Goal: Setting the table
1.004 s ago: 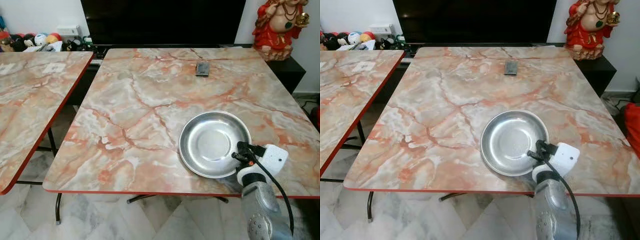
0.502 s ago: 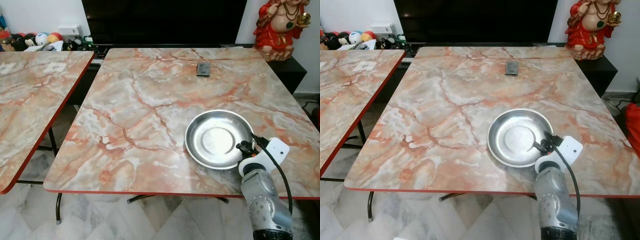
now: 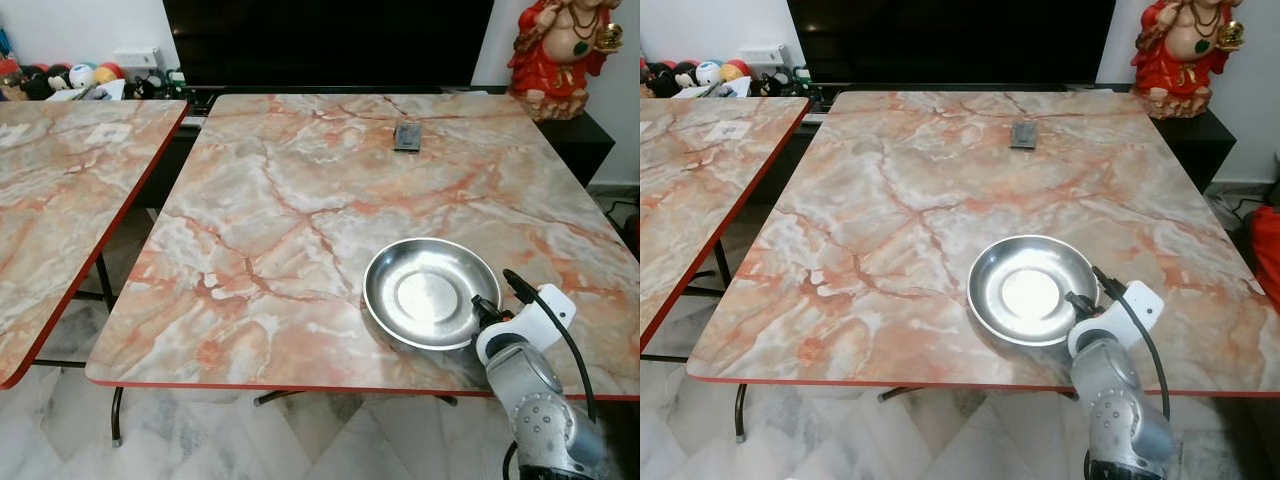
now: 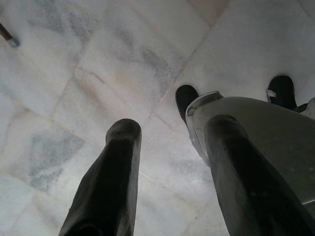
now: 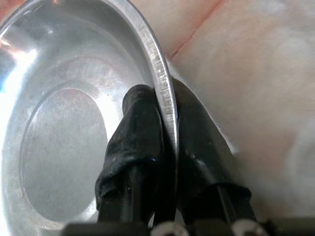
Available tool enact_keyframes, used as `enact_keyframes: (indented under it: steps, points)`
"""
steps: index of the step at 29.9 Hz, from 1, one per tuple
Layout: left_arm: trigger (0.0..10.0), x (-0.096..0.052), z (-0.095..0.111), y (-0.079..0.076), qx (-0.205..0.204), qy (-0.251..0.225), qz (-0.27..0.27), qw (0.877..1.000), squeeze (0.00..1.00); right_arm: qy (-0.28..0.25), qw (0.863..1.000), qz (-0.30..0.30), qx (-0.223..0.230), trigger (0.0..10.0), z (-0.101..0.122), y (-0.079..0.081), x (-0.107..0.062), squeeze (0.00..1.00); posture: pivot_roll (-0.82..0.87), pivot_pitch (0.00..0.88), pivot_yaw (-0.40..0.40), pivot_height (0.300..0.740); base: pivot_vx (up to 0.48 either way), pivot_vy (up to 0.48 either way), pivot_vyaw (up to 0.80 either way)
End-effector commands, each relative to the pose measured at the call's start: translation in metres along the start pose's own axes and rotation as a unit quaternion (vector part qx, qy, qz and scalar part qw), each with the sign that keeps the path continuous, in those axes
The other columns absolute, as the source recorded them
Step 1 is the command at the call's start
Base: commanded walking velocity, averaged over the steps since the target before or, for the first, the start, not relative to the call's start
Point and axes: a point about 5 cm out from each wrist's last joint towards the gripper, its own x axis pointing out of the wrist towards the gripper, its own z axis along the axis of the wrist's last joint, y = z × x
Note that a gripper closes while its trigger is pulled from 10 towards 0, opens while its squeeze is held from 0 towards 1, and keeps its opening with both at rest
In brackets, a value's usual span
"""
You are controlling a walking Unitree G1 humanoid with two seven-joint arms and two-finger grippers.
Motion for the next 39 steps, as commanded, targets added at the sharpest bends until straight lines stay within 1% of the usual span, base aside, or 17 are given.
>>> enact_keyframes:
  steps: [1, 4, 10, 14, 19, 20, 21, 26, 27, 28, 29, 30, 32, 33, 34, 35, 39]
  points:
    - [10.0, -0.003, -0.017, -0.009, -0.003, 0.029, -0.010, 1.000, 0.00, 0.014, 0.999, -0.029, -0.010, 10.0, -0.005, -0.012, -0.003, 0.00, -0.09, 0.144, -0.007, 0.740, 0.000, 0.000, 0.00]
    - [10.0, -0.004, -0.019, -0.010, -0.002, 0.033, -0.011, 0.999, 0.00, 0.023, 0.999, -0.036, -0.011, 10.0, -0.008, -0.016, -0.004, 0.00, -0.09, 0.144, -0.007, 0.740, 0.000, 0.000, 0.00]
    - [10.0, -0.005, -0.020, -0.008, -0.002, 0.035, -0.008, 0.999, 0.00, 0.047, 0.998, -0.031, -0.018, 10.0, -0.014, -0.012, -0.007, 0.00, -0.08, 0.146, -0.009, 0.740, 0.000, 0.000, 0.00]
    - [10.0, -0.004, -0.018, -0.008, -0.002, 0.032, -0.008, 0.999, 0.00, 0.051, 0.998, -0.027, -0.025, 10.0, -0.014, -0.012, -0.010, 0.00, -0.09, 0.147, -0.008, 0.740, 0.000, 0.000, 0.00]
    - [10.0, -0.002, -0.014, -0.014, 0.000, 0.027, -0.012, 1.000, 0.00, 0.056, 0.997, -0.037, -0.027, 10.0, -0.016, -0.017, -0.012, 0.01, -0.09, 0.147, -0.010, 0.740, 0.000, 0.000, 0.00]
    - [10.0, -0.002, -0.013, -0.014, 0.000, 0.026, -0.013, 1.000, 0.00, 0.056, 0.997, -0.037, -0.027, 10.0, -0.016, -0.017, -0.012, 0.96, -0.09, 0.147, -0.010, 0.740, 0.000, 0.000, 0.00]
    - [10.0, -0.002, -0.012, -0.015, 0.000, 0.025, -0.013, 1.000, 0.00, 0.057, 0.997, -0.037, -0.027, 10.0, -0.016, -0.017, -0.013, 1.00, -0.09, 0.147, -0.010, 0.740, 0.000, 0.000, 0.00]
    - [10.0, -0.001, -0.009, -0.013, -0.001, 0.020, -0.013, 1.000, 0.00, 0.058, 0.997, -0.035, -0.040, 10.0, -0.016, -0.014, -0.014, 1.00, -0.09, 0.146, -0.011, 0.740, 0.000, 0.000, 0.00]
    - [10.0, -0.001, -0.009, -0.012, -0.001, 0.020, -0.012, 1.000, 0.00, 0.058, 0.997, -0.035, -0.039, 10.0, -0.016, -0.014, -0.014, 0.93, -0.09, 0.146, -0.011, 0.740, 0.000, 0.000, 0.00]
    - [10.0, -0.001, -0.008, -0.012, -0.001, 0.019, -0.012, 1.000, 0.00, 0.058, 0.997, -0.036, -0.038, 10.0, -0.016, -0.015, -0.015, 0.78, -0.09, 0.146, -0.011, 0.740, 0.000, 0.000, 0.00]
    - [10.0, -0.001, -0.008, -0.011, -0.001, 0.019, -0.012, 1.000, 0.00, 0.057, 0.997, -0.039, -0.040, 10.0, -0.016, -0.016, -0.015, 0.71, -0.09, 0.146, -0.011, 0.740, 0.000, 0.000, 0.00]
    - [10.0, -0.001, -0.009, -0.010, -0.001, 0.019, -0.011, 1.000, 0.00, 0.056, 0.996, -0.045, -0.044, 10.0, -0.016, -0.018, -0.016, 0.54, -0.09, 0.147, -0.010, 0.740, 0.000, 0.000, 0.00]
    - [10.0, -0.001, -0.009, -0.010, -0.001, 0.020, -0.011, 1.000, 0.00, 0.056, 0.996, -0.047, -0.045, 10.0, -0.017, -0.019, -0.016, 0.55, -0.09, 0.147, -0.009, 0.740, 0.000, 0.000, 0.00]
    - [10.0, -0.001, -0.010, -0.009, 0.000, 0.021, -0.011, 1.000, 0.00, 0.050, 0.996, -0.046, -0.050, 10.0, -0.015, -0.018, -0.017, 0.49, -0.09, 0.147, -0.010, 0.740, 0.000, 0.000, 0.00]
    - [10.0, -0.002, -0.011, -0.009, 0.000, 0.022, -0.011, 1.000, 0.00, 0.046, 0.996, -0.045, -0.055, 10.0, -0.014, -0.018, -0.017, 0.41, -0.09, 0.146, -0.010, 0.740, 0.000, 0.000, 0.00]
    - [10.0, -0.002, -0.011, -0.009, 0.000, 0.022, -0.011, 1.000, 0.00, 0.044, 0.996, -0.045, -0.058, 10.0, -0.013, -0.017, -0.017, 0.00, -0.09, 0.146, -0.010, 0.740, 0.000, 0.000, 0.00]
    - [10.0, -0.003, -0.016, -0.008, 0.000, 0.026, -0.011, 1.000, 0.00, 0.024, 0.995, -0.056, -0.077, 10.0, -0.006, -0.017, -0.020, 0.00, -0.09, 0.146, -0.009, 0.740, 0.000, 0.000, 0.00]
